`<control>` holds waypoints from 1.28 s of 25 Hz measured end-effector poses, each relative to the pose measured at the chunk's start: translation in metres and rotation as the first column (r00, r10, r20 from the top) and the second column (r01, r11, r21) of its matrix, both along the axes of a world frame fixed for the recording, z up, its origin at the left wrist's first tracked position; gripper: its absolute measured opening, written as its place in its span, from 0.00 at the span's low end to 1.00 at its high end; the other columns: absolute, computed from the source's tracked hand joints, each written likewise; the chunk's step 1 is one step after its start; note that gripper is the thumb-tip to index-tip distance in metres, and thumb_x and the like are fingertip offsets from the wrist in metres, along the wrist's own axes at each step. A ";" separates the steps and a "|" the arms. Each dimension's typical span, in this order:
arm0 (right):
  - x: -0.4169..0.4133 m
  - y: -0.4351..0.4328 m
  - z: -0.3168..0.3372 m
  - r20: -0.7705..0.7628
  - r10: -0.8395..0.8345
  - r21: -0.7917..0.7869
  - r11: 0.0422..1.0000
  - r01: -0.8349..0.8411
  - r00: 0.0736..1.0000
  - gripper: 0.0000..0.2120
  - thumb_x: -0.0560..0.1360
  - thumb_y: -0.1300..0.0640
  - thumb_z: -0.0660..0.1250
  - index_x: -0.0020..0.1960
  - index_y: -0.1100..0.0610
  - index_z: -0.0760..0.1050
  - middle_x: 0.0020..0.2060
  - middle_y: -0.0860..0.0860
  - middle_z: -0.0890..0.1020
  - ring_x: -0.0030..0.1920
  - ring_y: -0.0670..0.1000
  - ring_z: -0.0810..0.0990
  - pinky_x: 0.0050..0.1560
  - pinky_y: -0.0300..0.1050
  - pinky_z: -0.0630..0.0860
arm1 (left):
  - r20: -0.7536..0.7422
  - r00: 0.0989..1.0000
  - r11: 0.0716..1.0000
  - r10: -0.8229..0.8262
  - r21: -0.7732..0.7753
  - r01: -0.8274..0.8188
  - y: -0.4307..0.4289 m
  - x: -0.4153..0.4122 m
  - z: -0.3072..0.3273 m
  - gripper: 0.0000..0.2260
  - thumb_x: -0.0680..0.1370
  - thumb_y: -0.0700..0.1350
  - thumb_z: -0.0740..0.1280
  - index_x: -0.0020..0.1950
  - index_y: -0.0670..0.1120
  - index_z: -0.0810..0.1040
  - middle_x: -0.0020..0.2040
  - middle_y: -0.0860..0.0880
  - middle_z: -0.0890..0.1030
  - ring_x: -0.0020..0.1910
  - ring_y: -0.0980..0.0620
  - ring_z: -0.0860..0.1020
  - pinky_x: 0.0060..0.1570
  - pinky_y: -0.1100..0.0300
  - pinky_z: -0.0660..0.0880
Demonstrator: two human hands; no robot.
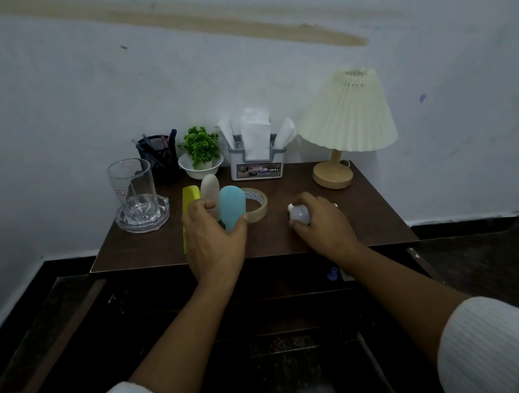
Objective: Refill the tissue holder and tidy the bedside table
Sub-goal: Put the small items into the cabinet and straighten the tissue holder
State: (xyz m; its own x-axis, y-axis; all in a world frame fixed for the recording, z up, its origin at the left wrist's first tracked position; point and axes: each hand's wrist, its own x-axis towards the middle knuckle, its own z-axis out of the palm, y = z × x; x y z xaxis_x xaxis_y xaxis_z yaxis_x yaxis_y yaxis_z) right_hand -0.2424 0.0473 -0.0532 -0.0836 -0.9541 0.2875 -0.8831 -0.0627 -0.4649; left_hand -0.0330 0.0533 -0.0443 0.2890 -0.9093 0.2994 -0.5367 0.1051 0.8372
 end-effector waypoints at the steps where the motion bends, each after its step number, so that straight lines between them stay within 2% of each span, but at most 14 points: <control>1: -0.002 0.002 0.000 -0.011 0.004 -0.002 1.000 -0.004 1.000 0.09 0.79 0.47 0.65 0.55 0.51 0.72 0.49 0.51 0.78 0.50 0.52 0.76 0.48 0.51 0.74 | -0.006 1.000 1.000 0.005 0.005 -0.004 0.000 0.002 0.002 0.28 0.70 0.54 0.78 0.64 0.48 0.68 0.61 0.48 0.72 0.55 0.47 0.77 0.46 0.54 0.73; 4: -0.005 0.006 0.001 -0.016 0.007 -0.008 1.000 -0.008 1.000 0.09 0.80 0.47 0.64 0.56 0.50 0.74 0.50 0.50 0.78 0.51 0.52 0.77 0.49 0.51 0.75 | -0.035 0.999 1.000 -0.014 -0.013 0.014 -0.001 0.011 0.005 0.26 0.70 0.47 0.77 0.63 0.49 0.69 0.61 0.47 0.72 0.54 0.47 0.76 0.48 0.50 0.76; 6: -0.007 0.005 0.003 -0.006 0.005 -0.013 1.000 -0.005 1.000 0.10 0.81 0.46 0.62 0.56 0.50 0.75 0.49 0.49 0.80 0.50 0.50 0.77 0.49 0.51 0.75 | -0.050 0.998 1.000 -0.025 -0.019 0.024 -0.004 0.017 0.007 0.24 0.69 0.43 0.75 0.62 0.50 0.70 0.60 0.47 0.73 0.53 0.47 0.76 0.46 0.52 0.74; 11: -0.010 0.000 0.004 0.026 0.009 0.022 1.000 -0.010 1.000 0.09 0.80 0.45 0.65 0.54 0.49 0.74 0.47 0.48 0.80 0.49 0.49 0.78 0.48 0.51 0.76 | -0.039 0.999 1.000 -0.018 0.015 0.018 -0.011 0.029 0.006 0.18 0.72 0.43 0.73 0.58 0.51 0.72 0.58 0.48 0.74 0.52 0.44 0.78 0.45 0.53 0.72; 13: -0.009 0.004 0.005 0.055 0.021 0.022 1.000 -0.023 0.998 0.09 0.77 0.44 0.67 0.49 0.49 0.73 0.44 0.48 0.80 0.46 0.49 0.78 0.44 0.50 0.76 | -0.041 0.999 0.999 -0.023 0.022 0.024 -0.010 0.030 0.007 0.17 0.72 0.42 0.72 0.58 0.50 0.72 0.58 0.48 0.74 0.52 0.45 0.77 0.45 0.54 0.71; 15: -0.002 0.018 0.003 0.091 0.069 0.001 0.998 -0.070 0.993 0.11 0.76 0.43 0.68 0.47 0.50 0.73 0.42 0.47 0.80 0.43 0.48 0.79 0.41 0.50 0.75 | -0.033 0.998 0.998 -0.051 0.026 0.052 -0.005 0.030 0.007 0.15 0.72 0.40 0.71 0.56 0.50 0.73 0.57 0.48 0.75 0.51 0.47 0.76 0.45 0.56 0.69; 17: 0.008 0.042 0.005 0.144 0.168 -0.005 0.986 -0.169 0.975 0.11 0.74 0.44 0.69 0.49 0.51 0.74 0.44 0.46 0.81 0.43 0.46 0.79 0.41 0.50 0.78 | -0.028 0.995 0.995 -0.095 0.037 0.096 0.002 0.032 0.006 0.13 0.72 0.40 0.70 0.53 0.51 0.74 0.56 0.49 0.75 0.50 0.49 0.76 0.45 0.57 0.69; 21: 0.021 0.083 0.002 0.241 0.312 0.088 0.936 -0.341 0.919 0.09 0.74 0.48 0.72 0.49 0.51 0.75 0.42 0.48 0.80 0.40 0.48 0.79 0.39 0.49 0.76 | -0.027 0.989 0.980 -0.146 0.133 0.148 0.011 0.046 -0.003 0.08 0.73 0.42 0.69 0.50 0.52 0.77 0.55 0.49 0.77 0.51 0.51 0.77 0.47 0.55 0.71; 25: 0.021 0.095 -0.043 0.284 0.216 0.194 0.941 -0.276 0.934 0.10 0.76 0.42 0.70 0.48 0.48 0.75 0.40 0.47 0.81 0.40 0.47 0.80 0.41 0.53 0.78 | -0.010 0.984 0.973 -0.178 0.144 0.178 0.018 0.055 -0.004 0.07 0.73 0.42 0.69 0.48 0.53 0.79 0.51 0.51 0.80 0.48 0.52 0.79 0.45 0.56 0.72; 27: 0.017 0.088 -0.067 0.275 0.129 0.243 0.949 -0.199 0.953 0.13 0.77 0.40 0.68 0.47 0.49 0.75 0.42 0.46 0.81 0.41 0.46 0.81 0.43 0.54 0.80 | -0.007 0.956 0.945 -0.293 0.146 0.291 0.027 0.048 -0.007 0.07 0.74 0.40 0.68 0.46 0.53 0.80 0.44 0.54 0.81 0.42 0.55 0.79 0.40 0.59 0.73; 29: 0.009 0.078 -0.086 0.242 0.050 0.250 0.962 -0.112 0.969 0.15 0.77 0.38 0.67 0.46 0.50 0.75 0.42 0.47 0.82 0.42 0.47 0.81 0.42 0.52 0.80 | 0.048 0.884 0.867 -0.466 0.222 0.445 0.036 0.036 -0.019 0.07 0.75 0.41 0.67 0.45 0.54 0.81 0.41 0.55 0.82 0.38 0.56 0.80 0.40 0.58 0.76; 32: -0.002 0.063 -0.108 0.136 -0.031 0.225 0.974 -0.001 0.990 0.15 0.78 0.40 0.66 0.45 0.52 0.75 0.44 0.52 0.80 0.42 0.53 0.80 0.39 0.49 0.76 | 0.213 0.714 0.714 -0.667 0.456 0.530 0.038 0.016 -0.054 0.09 0.74 0.45 0.68 0.52 0.55 0.82 0.51 0.55 0.83 0.48 0.55 0.81 0.52 0.53 0.80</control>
State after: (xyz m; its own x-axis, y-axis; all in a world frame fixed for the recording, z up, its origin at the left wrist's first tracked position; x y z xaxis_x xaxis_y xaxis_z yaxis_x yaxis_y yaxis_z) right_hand -0.2440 0.1104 -0.1609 -0.1224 -0.9912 0.0509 -0.8095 0.0700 -0.5829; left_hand -0.0172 0.0917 -0.0983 -0.4127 -0.9059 -0.0947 -0.7099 0.2548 0.6566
